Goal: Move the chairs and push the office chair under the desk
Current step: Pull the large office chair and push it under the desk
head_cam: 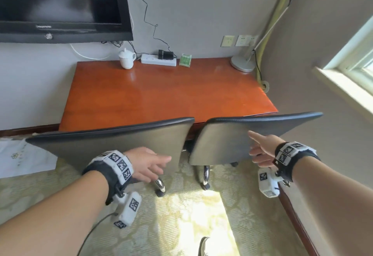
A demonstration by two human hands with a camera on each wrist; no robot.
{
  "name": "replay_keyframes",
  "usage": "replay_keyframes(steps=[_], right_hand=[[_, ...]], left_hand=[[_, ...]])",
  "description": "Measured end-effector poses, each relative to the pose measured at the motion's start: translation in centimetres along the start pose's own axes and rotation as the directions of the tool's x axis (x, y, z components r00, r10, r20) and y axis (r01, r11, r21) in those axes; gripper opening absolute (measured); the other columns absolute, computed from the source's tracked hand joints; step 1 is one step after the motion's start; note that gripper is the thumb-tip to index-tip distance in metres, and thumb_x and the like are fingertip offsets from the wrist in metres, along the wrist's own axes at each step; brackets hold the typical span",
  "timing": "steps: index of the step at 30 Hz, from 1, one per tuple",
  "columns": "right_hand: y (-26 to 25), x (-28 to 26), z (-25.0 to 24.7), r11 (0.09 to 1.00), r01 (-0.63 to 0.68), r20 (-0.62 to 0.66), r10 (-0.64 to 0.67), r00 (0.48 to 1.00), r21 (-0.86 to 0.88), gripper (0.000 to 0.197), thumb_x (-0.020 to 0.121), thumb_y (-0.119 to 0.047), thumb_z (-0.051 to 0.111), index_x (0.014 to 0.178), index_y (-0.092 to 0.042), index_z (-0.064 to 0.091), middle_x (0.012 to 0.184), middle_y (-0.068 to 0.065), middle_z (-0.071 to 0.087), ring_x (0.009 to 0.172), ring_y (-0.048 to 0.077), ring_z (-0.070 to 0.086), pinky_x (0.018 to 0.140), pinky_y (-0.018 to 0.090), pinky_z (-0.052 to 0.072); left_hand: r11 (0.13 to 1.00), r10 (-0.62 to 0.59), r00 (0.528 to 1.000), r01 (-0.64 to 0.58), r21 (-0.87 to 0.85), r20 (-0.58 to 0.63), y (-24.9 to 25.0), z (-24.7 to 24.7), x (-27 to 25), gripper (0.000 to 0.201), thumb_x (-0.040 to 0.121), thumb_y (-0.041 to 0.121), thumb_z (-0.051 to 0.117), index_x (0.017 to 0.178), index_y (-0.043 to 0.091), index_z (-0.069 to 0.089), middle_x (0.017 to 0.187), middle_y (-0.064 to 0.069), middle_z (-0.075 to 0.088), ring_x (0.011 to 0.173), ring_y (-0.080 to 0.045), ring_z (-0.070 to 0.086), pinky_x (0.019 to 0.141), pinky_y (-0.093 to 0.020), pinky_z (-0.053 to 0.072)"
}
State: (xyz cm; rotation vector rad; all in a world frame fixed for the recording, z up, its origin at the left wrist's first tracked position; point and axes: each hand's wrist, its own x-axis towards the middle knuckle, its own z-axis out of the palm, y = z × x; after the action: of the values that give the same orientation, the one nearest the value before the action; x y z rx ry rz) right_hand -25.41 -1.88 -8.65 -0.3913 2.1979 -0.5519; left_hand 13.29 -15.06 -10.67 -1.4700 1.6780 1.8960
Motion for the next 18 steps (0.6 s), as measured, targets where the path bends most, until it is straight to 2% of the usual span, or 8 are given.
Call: replay_keyframes(steps=[2, 4, 6, 8, 11, 13, 15, 18], right_hand=[[1.0, 1.1, -3.5, 0.996, -0.069, -0.023, 0.070, 0.997, 0.053, 0.087, 0.091, -0.083, 0.050, 0.131, -0.007, 0.061, 0.115, 0.009, 0.077, 0.092, 0.032, 0.080, 0.073, 0.045, 0.060], [1.4, 2.3, -6.9, 0.982, -0.080, -0.104, 0.098, 0.990, 0.170, 0.092, 0.090, -0.085, 0.047, 0.146, -0.013, 0.049, 0.126, 0.012, 0.071, 0.095, 0.036, 0.078, 0.064, 0.040, 0.052], [1.5, 4.0, -9.7, 0.958, -0.077, -0.148, 0.122, 0.981, 0.277, 0.091, 0.089, -0.085, 0.049, 0.149, -0.017, 0.046, 0.134, 0.014, 0.066, 0.096, 0.038, 0.076, 0.063, 0.039, 0.051], [1.2, 5.8, -11.9, 0.942, -0.070, -0.140, 0.121, 0.983, 0.327, 0.090, 0.088, -0.084, 0.052, 0.149, -0.019, 0.046, 0.139, 0.014, 0.061, 0.096, 0.039, 0.076, 0.061, 0.040, 0.052], [0.3, 9.0, -13.7, 0.937, -0.058, -0.132, 0.110, 0.985, 0.344, 0.085, 0.088, -0.078, 0.058, 0.148, -0.019, 0.047, 0.132, 0.014, 0.056, 0.094, 0.043, 0.076, 0.059, 0.044, 0.056], [-0.4, 10.7, -13.8, 0.935, -0.055, -0.113, 0.101, 0.988, 0.350, 0.078, 0.088, -0.074, 0.064, 0.139, -0.017, 0.051, 0.116, 0.012, 0.057, 0.094, 0.045, 0.076, 0.072, 0.054, 0.064], [-1.1, 12.3, -13.2, 0.924, -0.064, -0.073, 0.099, 0.992, 0.378, 0.064, 0.091, -0.061, 0.072, 0.126, -0.012, 0.052, 0.104, 0.012, 0.058, 0.089, 0.043, 0.076, 0.082, 0.057, 0.065], [-1.5, 13.9, -12.1, 0.899, -0.023, -0.039, 0.044, 0.998, 0.438, 0.033, 0.099, -0.034, 0.071, 0.114, -0.009, 0.057, 0.110, 0.014, 0.068, 0.076, 0.026, 0.076, 0.056, 0.036, 0.065]], left_hand=[[0.948, 0.252, 0.962, -0.225, 0.224, -0.104, 4.7, 3.5, 1.9, 0.036, 0.091, 0.051, 0.075, 0.111, 0.021, 0.075, 0.101, 0.004, 0.080, 0.090, -0.011, 0.077, 0.092, -0.039, 0.062], [0.827, 0.468, 0.856, -0.338, 0.450, -0.218, 9.9, 6.9, 3.6, 0.021, 0.090, 0.051, 0.073, 0.099, 0.032, 0.073, 0.096, 0.014, 0.075, 0.089, -0.006, 0.072, 0.088, -0.037, 0.060], [0.704, 0.612, 0.741, -0.351, 0.617, -0.277, 14.8, 10.1, 5.5, 0.029, 0.089, 0.053, 0.071, 0.108, 0.032, 0.065, 0.113, 0.014, 0.063, 0.104, -0.011, 0.063, 0.094, -0.037, 0.053], [0.587, 0.690, 0.676, -0.312, 0.747, -0.259, 19.0, 12.7, 7.9, 0.050, 0.089, 0.053, 0.070, 0.131, 0.029, 0.056, 0.138, 0.006, 0.051, 0.125, -0.019, 0.051, 0.107, -0.039, 0.044], [0.499, 0.598, 0.773, -0.150, 0.854, -0.214, 22.5, 14.8, 11.9, 0.076, 0.089, 0.061, 0.067, 0.152, 0.025, 0.042, 0.160, -0.001, 0.041, 0.143, -0.026, 0.043, 0.116, -0.041, 0.037], [0.498, 0.478, 0.846, -0.040, 0.866, -0.235, 22.9, 15.1, 13.8, 0.065, 0.089, 0.069, 0.061, 0.138, 0.026, 0.056, 0.138, -0.004, 0.063, 0.122, -0.030, 0.062, 0.097, -0.039, 0.051], [0.462, 0.484, 0.836, 0.007, 0.887, -0.259, 22.4, 15.1, 14.7, 0.050, 0.093, 0.070, 0.054, 0.115, 0.027, 0.065, 0.105, -0.003, 0.071, 0.091, -0.029, 0.067, 0.072, -0.034, 0.051], [0.407, 0.529, 0.804, 0.041, 0.913, -0.272, 21.8, 15.2, 14.4, 0.048, 0.099, 0.066, 0.047, 0.112, 0.024, 0.065, 0.102, -0.005, 0.070, 0.089, -0.031, 0.065, 0.066, -0.033, 0.042]])
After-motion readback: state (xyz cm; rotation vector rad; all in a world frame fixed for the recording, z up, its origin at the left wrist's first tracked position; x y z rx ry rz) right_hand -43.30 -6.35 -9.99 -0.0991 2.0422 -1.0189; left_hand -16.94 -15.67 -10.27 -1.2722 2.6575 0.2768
